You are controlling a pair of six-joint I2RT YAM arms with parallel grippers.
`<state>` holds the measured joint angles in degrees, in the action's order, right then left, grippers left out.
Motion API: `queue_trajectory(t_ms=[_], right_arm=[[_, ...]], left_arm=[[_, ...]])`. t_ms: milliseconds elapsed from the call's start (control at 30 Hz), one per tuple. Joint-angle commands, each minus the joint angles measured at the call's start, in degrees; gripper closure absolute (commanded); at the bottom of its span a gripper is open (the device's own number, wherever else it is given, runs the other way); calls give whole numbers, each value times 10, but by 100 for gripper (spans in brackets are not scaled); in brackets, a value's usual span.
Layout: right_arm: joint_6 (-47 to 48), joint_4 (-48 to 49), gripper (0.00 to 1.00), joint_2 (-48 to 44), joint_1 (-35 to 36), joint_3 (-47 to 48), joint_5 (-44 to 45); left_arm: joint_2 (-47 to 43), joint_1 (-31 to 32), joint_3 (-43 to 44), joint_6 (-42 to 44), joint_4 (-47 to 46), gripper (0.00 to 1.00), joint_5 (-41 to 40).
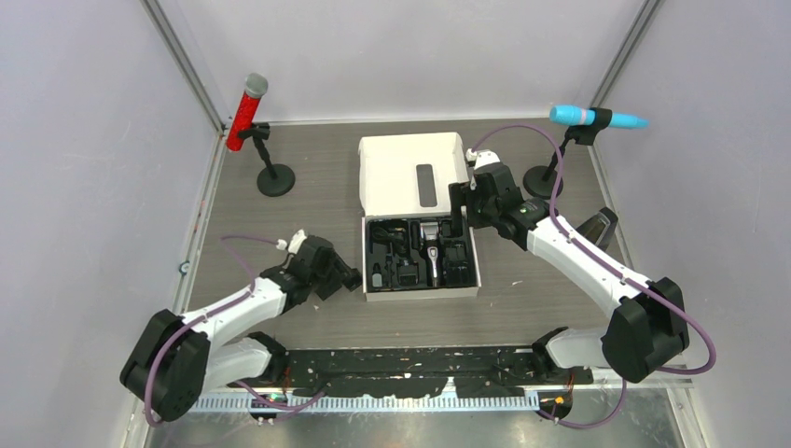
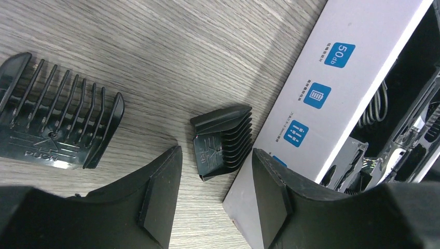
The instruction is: Sort the hair-cutting tools
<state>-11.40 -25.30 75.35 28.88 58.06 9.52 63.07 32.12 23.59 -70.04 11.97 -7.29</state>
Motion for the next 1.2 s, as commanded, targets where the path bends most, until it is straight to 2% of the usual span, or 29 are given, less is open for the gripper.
queue_trajectory(t_ms=[0,233,667,1167], right_arm=[[7,17,19,-13,0,3,2],[7,19,19,-12,0,2,3],[8,20,19,-13,0,-2,5],[6,30,19,-22,0,-16,6]], left_arm=[[18,-2,32,9,42,46,1],[64,-1,84,38,110,48,-9],[118,3,99,39,86,49,15],[97,3,100,60,110,74,-11]])
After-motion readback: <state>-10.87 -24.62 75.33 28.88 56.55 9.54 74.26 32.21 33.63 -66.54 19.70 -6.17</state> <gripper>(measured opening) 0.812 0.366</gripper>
